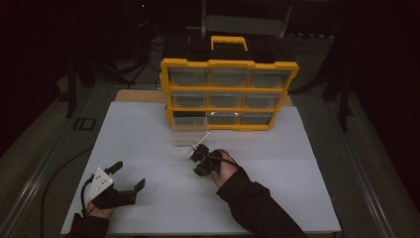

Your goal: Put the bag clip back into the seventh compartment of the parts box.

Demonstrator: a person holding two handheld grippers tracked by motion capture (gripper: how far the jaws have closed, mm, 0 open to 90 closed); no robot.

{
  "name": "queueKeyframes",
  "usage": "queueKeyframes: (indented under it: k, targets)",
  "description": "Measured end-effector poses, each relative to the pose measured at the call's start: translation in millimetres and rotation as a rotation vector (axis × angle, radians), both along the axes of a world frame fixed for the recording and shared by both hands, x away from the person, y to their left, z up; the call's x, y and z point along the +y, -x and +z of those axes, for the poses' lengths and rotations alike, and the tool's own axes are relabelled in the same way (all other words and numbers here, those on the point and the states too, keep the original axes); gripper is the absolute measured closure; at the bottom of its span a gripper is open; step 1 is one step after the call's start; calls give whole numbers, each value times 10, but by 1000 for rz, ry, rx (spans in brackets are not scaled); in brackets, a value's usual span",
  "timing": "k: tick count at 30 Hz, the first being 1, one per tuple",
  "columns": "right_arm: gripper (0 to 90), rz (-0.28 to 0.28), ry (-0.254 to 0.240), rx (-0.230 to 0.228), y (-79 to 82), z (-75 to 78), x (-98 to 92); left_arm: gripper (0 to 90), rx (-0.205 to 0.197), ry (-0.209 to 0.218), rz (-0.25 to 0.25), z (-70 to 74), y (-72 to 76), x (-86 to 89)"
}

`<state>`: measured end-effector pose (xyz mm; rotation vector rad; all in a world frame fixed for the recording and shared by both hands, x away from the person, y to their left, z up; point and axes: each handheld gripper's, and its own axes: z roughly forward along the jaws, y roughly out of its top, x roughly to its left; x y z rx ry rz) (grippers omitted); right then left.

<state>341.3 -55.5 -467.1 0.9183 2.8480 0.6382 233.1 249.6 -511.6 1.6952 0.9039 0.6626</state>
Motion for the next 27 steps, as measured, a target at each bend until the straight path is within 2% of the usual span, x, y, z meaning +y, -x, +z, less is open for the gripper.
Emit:
queueKeyframes:
  k: [6,12,14,21,27]
  targets:
    - [789,46,-14,-26,18,153,-31,14,0,-4,-3,1,2,-5]
    - [789,57,-23,-55,11,322,-69,14,1,-3,-4,-1,0,-2]
    - [789,57,-38,-63,-2,395,-94,14,3,-4,-6,-4,-1,-6]
    - [789,31,-43,-113,-78,632,-161,14,1,-3,-3,-3,0,0]
    - [788,25,-45,-134,-152,743,-153,14,1,-5,-6,-4,-1,-4]
